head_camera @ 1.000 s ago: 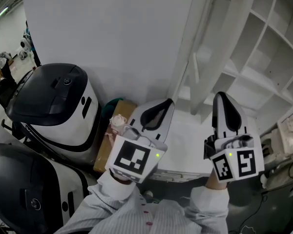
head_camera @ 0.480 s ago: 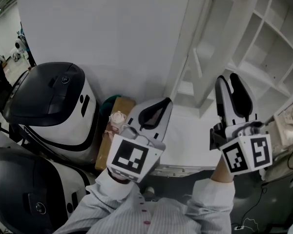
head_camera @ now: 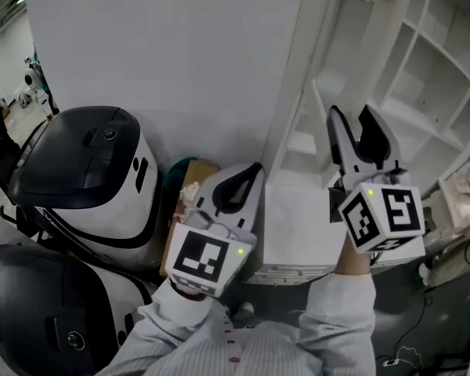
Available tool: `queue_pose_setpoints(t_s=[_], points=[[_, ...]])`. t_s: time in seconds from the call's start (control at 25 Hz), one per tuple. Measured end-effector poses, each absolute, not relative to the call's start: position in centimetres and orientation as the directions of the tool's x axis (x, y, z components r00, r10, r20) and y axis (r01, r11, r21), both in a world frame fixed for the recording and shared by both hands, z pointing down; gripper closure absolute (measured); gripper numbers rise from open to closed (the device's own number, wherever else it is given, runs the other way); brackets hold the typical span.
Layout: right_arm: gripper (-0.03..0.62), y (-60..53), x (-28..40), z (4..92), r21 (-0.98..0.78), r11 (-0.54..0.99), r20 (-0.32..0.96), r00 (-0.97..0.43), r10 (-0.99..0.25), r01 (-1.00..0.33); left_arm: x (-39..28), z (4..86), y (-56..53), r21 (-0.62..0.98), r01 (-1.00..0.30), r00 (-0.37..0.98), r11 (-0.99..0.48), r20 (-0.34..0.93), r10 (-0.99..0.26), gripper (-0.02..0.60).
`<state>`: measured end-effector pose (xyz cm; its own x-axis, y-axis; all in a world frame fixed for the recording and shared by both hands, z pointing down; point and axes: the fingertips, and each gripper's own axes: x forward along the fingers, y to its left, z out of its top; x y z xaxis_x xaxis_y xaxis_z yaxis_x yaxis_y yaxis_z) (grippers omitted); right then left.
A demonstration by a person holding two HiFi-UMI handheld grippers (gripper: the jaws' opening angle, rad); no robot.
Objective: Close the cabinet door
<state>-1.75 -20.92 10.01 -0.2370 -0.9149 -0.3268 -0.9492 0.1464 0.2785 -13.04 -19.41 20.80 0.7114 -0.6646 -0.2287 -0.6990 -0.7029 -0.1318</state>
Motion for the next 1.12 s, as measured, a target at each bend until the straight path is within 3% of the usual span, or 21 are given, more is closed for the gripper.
queue_pose_setpoints(t_s=[0.32, 0.76, 1.12], points=[[0.464, -21.9, -0.6, 10.5, 0.315, -0.018, -0.324, -0.09, -0.942, -0.949, -13.7, 21.6, -19.0, -0.127, -0.686, 0.724, -0.716, -0.215, -0.655, 0.571], [0.494, -21.3, 2.4, 10.5, 0.254, -0.069, -0.35, -0.025, -0.936, -0.965, -13.7, 23.4, -19.7, -0.101, -0.684, 0.725, -0.722, -0.193, -0.661, 0.571], [0.5, -21.0, 7.6, 10.5, 0.204, -0.034, -0.364, -0.044, -0.93, -0.978, -8.0, 24.4, -20.5, -0.115, -0.649, 0.759, -0.752, -0.169, -0.629, 0.571]])
